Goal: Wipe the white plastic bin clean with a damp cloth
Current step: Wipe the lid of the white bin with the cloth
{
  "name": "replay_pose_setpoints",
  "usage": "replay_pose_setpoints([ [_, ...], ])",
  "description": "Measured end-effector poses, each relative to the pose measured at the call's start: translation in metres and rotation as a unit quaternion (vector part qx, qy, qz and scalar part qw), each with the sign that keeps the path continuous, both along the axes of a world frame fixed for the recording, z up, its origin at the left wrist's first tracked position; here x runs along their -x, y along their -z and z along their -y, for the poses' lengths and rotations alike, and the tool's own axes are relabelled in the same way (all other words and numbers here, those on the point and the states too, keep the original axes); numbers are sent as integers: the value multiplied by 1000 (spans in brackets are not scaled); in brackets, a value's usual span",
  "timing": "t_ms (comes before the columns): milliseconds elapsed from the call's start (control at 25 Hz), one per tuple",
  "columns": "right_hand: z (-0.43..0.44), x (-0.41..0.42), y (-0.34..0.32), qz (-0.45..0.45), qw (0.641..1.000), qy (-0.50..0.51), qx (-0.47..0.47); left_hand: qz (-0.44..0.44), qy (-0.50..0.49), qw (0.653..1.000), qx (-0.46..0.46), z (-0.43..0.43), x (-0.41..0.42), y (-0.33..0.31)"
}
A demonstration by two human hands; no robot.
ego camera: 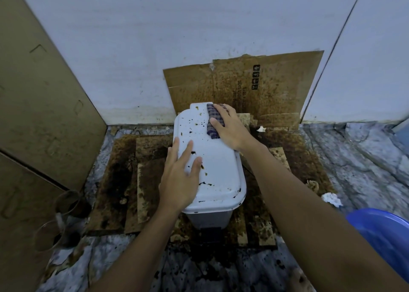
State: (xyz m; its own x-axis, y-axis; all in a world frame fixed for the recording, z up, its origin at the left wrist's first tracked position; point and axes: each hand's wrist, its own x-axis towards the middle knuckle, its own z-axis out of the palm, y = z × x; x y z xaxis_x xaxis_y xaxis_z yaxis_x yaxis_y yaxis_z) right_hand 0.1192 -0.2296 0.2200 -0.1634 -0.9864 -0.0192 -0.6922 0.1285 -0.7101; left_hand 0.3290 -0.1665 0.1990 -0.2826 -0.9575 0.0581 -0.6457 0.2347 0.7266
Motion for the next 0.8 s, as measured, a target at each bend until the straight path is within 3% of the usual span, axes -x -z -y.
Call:
replay_pose_setpoints([
  [320,-107,-34,15,-34,999,22,-4,8,-10,1000,-2,-5,1,-3],
  [480,-154,-51,18,10,999,34,4,16,-14,1000,6,-6,-1,-1],
  [800,-138,-53,20,-37,998,40,1,16,-15,1000,7,-5,-3,-2],
])
